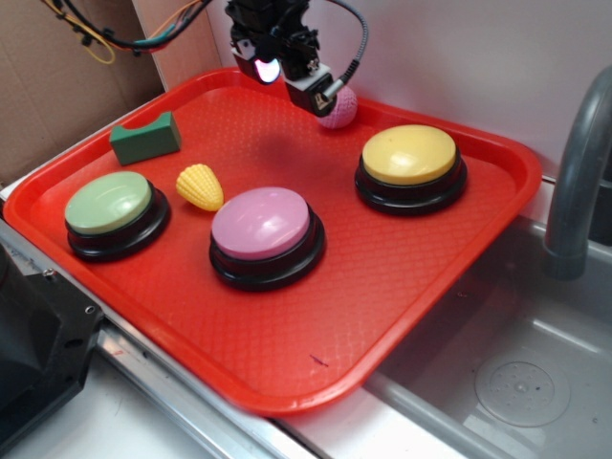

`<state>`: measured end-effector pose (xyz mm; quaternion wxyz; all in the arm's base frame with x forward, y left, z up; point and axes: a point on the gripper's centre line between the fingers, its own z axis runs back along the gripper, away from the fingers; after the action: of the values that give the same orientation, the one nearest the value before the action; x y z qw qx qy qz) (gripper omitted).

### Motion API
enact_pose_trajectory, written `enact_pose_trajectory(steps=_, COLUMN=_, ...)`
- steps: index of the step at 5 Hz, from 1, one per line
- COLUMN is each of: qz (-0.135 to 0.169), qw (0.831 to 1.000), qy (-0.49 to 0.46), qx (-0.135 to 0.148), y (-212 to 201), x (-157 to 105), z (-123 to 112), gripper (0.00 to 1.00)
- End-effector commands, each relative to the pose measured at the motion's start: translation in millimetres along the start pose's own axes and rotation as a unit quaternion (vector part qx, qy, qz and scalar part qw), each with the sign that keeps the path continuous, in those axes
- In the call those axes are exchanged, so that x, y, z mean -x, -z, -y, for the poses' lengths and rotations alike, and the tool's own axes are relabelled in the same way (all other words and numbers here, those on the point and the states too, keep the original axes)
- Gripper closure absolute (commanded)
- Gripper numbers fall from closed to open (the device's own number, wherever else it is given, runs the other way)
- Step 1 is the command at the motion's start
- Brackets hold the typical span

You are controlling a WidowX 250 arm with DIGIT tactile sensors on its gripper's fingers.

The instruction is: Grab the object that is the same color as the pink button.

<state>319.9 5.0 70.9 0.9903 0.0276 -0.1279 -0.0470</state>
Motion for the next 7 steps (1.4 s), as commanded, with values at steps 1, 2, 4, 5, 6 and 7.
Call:
enact_pose_trajectory(steps=1, qz=0.053, qw=0.999, qy=0.003, qx=0.013, y=11, x=-41, z=-6, gripper=0.0)
enact_pose_trajectory(steps=2, qz=0.034, qw=0.999, qy=0.011, qx=0.007, y=26, x=-46, z=-1, gripper=0.0)
enact_pose_trajectory(steps=4, qz=0.01, qw=1.0, qy=-0.005, qx=0.005, y=37, x=-36, z=-2, gripper=1.0)
enact_pose_trajectory(steps=5, qz=0.001, qw=1.0, qy=-0.013, qx=0.02, y=10, x=-20, z=-1, gripper=1.0)
enact_pose_trajectory(steps=6, qz=-0.058, qw=0.997, qy=-0.035, qx=0.032, y=-34, x=6, z=-2, gripper=1.0)
enact_pose_trajectory(steps=7, qz=-0.159, qw=0.975, qy=-0.133, qx=0.083, y=-74, x=36, z=-19, gripper=1.0)
